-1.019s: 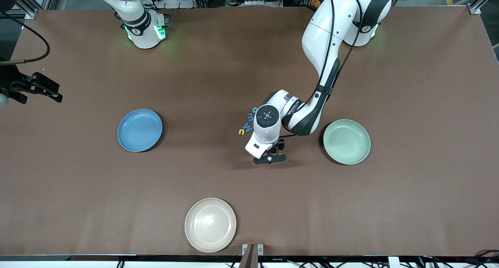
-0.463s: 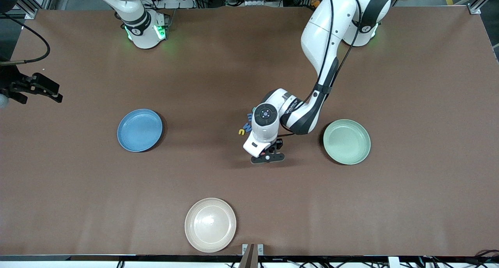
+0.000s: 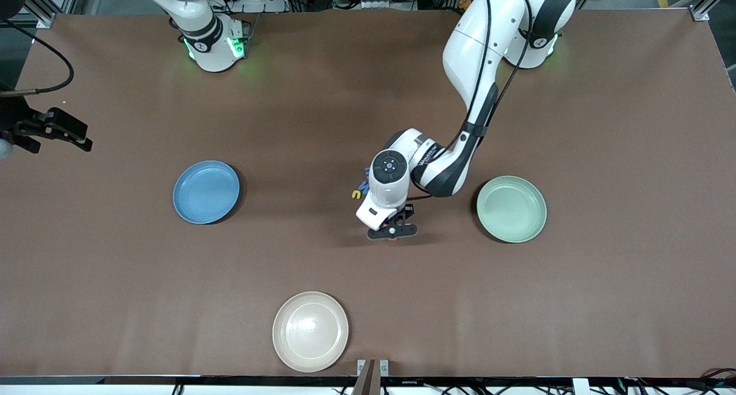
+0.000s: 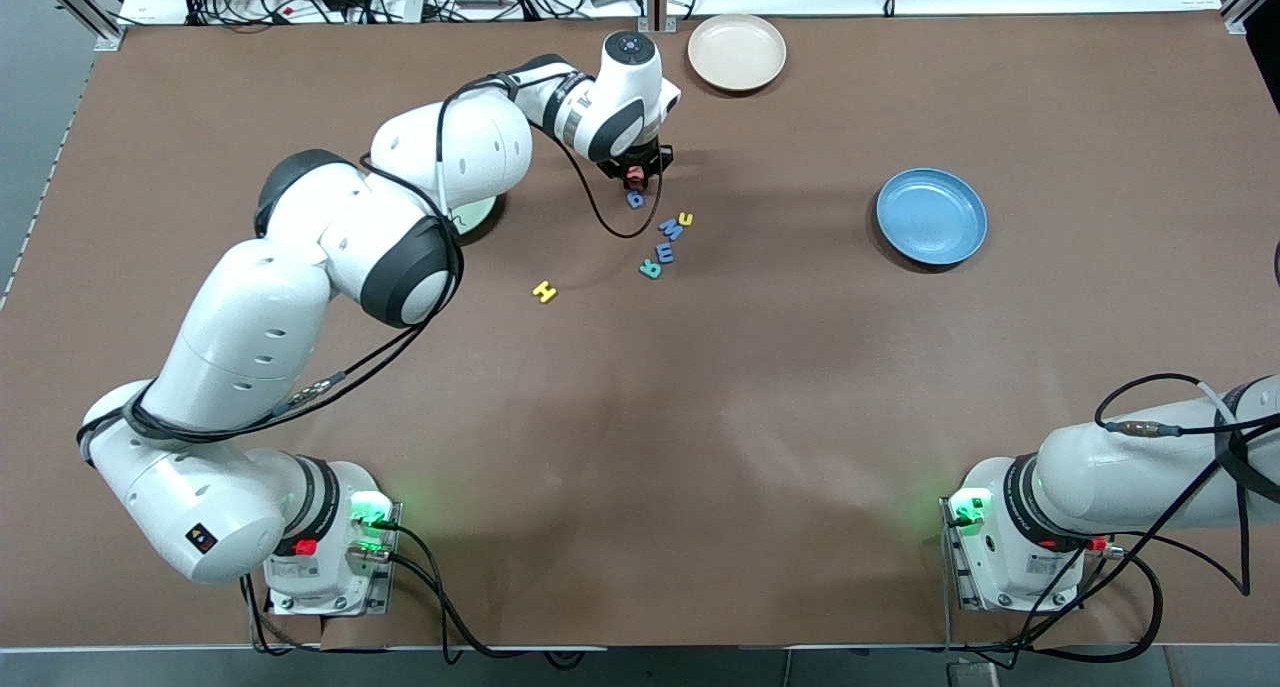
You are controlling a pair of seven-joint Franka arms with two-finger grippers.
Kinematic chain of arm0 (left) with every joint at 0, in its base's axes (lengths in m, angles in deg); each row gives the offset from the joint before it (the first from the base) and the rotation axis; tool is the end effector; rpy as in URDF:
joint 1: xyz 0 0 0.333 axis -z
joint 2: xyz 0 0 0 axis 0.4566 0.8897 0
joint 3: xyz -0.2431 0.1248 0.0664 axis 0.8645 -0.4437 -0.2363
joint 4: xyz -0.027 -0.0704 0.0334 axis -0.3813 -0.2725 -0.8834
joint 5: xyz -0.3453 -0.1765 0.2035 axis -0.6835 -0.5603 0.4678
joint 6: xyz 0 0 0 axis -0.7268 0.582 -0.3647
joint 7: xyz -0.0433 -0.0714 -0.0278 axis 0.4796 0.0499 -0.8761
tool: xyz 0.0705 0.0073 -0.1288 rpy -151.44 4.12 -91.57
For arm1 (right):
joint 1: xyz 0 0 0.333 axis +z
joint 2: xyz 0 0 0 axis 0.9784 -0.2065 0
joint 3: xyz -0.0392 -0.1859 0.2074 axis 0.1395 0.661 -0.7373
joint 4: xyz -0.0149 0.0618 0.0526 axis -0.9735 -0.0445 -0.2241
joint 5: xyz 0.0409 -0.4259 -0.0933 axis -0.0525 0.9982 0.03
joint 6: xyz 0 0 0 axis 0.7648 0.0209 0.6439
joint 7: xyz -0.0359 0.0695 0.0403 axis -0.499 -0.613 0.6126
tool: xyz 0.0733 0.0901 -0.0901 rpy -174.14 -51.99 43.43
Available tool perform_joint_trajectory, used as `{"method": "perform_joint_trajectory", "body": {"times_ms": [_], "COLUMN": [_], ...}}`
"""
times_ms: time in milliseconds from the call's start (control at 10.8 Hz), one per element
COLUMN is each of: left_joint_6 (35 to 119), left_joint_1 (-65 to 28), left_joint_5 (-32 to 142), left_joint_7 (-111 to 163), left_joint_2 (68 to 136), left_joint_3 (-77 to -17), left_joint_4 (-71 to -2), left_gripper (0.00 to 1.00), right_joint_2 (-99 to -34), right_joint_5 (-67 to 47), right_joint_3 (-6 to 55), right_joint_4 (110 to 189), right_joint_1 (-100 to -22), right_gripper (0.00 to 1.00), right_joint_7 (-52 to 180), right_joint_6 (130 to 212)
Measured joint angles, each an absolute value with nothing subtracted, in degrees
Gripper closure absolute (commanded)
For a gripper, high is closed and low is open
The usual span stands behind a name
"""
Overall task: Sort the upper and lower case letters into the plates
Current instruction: 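Lower the left gripper and close it on the pink Q, then carry the pink Q to the green plate while the right gripper moves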
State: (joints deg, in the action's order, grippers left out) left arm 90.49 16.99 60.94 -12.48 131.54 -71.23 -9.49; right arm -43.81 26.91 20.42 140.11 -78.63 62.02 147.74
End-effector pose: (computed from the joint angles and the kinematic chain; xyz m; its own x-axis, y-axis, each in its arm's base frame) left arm 0.5900 -0.4859 0.0874 0.9928 0.0988 0.0678 0.0986 -0.9951 0.0060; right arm 0.6120 -0.0163 0.5469 0.9992 0.0227 0.0316 0.0228 -0.9997 -0.0021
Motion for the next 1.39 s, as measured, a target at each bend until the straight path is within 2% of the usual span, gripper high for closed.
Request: {"method": "perform_joint_trajectory", "body": {"times_ms": [185,370,648,926,1111,1389], "left_joint_6": [89.8,85.4,79.9,77.9,76.1,72.1], "left_joint_1": [17.0,16.7,13.9,5.9,-0.1,-7.3], "left_joint_5": [60.9,60.9,60.9,60.9,60.9,60.9], "left_joint_7": [-12.5,-12.5,-12.5,-8.5,-4.1,2.2], "left_joint_2": [131.5,130.5,126.3,123.5,122.8,122.2], "left_joint_3": [-71.3,-71.7,-72.6,-73.0,-73.0,-72.7], "left_joint_4": [-9.4,-9.3,-9.2,-9.3,-9.4,-10.3], "left_gripper": [0.90,0.90,0.90,0.90,0.90,0.89], "right_joint_2": [-43.8,-43.9,-45.1,-46.6,-49.9,-53.7], "right_joint_5": [26.9,26.9,26.9,26.9,26.8,26.4], "right_joint_3": [20.4,20.4,20.4,20.3,20.1,16.1], "right_joint_4": [140.1,140.1,140.1,140.3,140.9,140.8], "right_joint_1": [-78.6,-78.6,-78.6,-78.6,-78.1,-76.5], "right_gripper": [0.00,0.00,0.00,0.00,0.00,0.00], "right_joint_7": [62.0,62.0,62.0,62.0,62.1,62.0], "right_joint_6": [147.7,147.7,147.8,147.8,147.8,151.4]}}
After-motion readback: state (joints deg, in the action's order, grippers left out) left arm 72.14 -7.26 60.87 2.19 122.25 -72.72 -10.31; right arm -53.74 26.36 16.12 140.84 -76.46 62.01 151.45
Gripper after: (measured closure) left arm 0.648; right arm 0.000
